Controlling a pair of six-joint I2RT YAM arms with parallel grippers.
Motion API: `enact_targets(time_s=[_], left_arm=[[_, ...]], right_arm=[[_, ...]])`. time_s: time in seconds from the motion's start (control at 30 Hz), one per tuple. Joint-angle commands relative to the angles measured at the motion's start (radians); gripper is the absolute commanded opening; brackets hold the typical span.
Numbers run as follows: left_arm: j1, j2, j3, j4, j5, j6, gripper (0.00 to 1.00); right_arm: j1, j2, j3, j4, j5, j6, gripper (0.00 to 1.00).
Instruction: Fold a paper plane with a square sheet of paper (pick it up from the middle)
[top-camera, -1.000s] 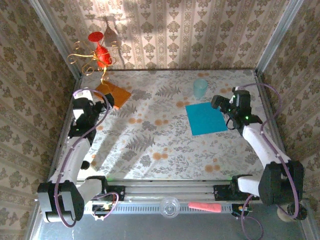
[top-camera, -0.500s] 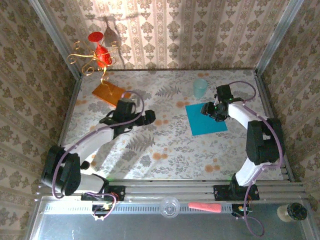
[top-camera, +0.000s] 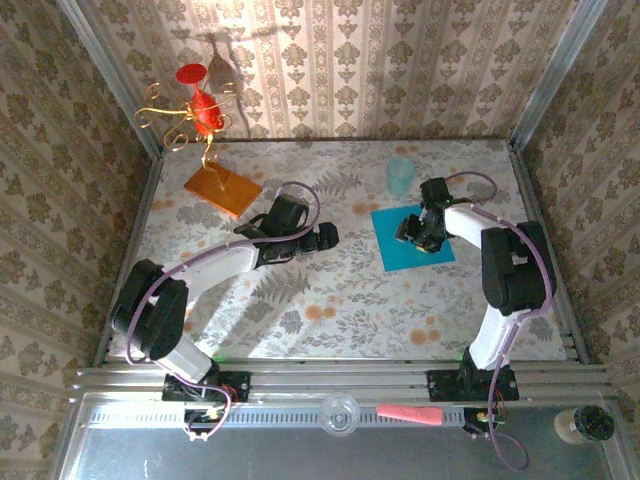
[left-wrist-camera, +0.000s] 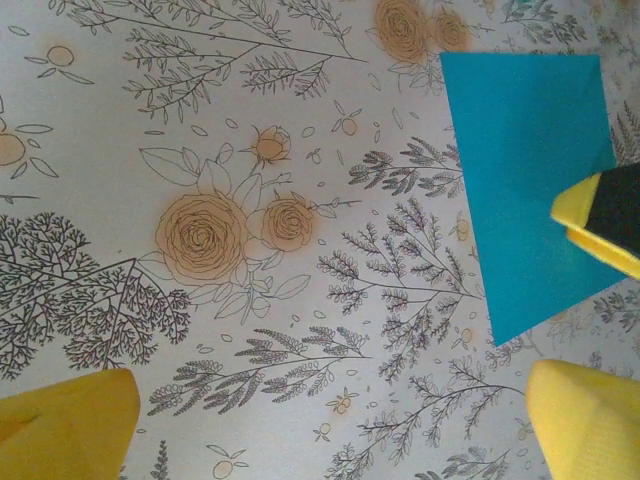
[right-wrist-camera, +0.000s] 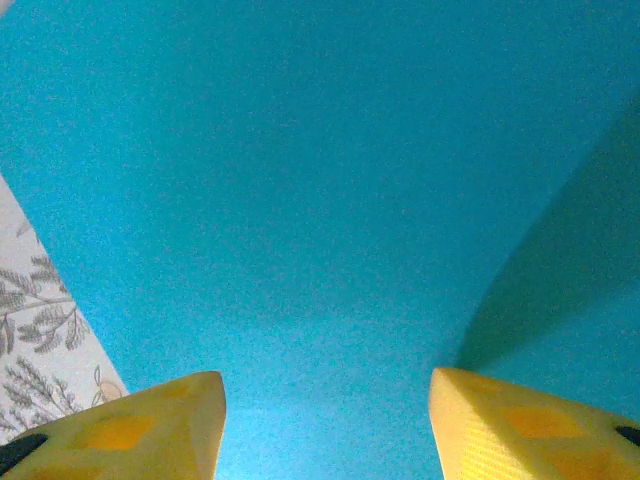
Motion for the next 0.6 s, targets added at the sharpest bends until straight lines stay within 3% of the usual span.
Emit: enact_targets(time_s=[0.0, 0.2, 0.3, 0.4, 0.57], left_arm=[[0.006, -0.028, -0.039, -0.005, -0.017, -0.040, 1.00], [0.031, -0.051, -0.091, 0.030, -0.015, -0.057, 1.00], [0.040, -0.046, -0.090, 0.037, -0.013, -0.050, 1.00], [0.051, -0.036, -0.086, 0.034, 0.003, -0.046, 1.00], [0.064, -0.019, -0.073, 0.031, 0.008, -0.024, 1.00]], right_arm=[[0.051, -0.012, -0.048, -0.042, 0.015, 0.133, 0.59], [0.169, -0.057, -0.187, 0.160, -0.048, 0.422, 0.59], [0.209, -0.046, -0.202, 0.243, -0.090, 0.490, 0.58], [0.215, -0.061, -0.164, 0.239, -0.138, 0.467, 0.57], [0.179, -0.182, -0.102, 0.135, -0.071, 0.309, 0.59]])
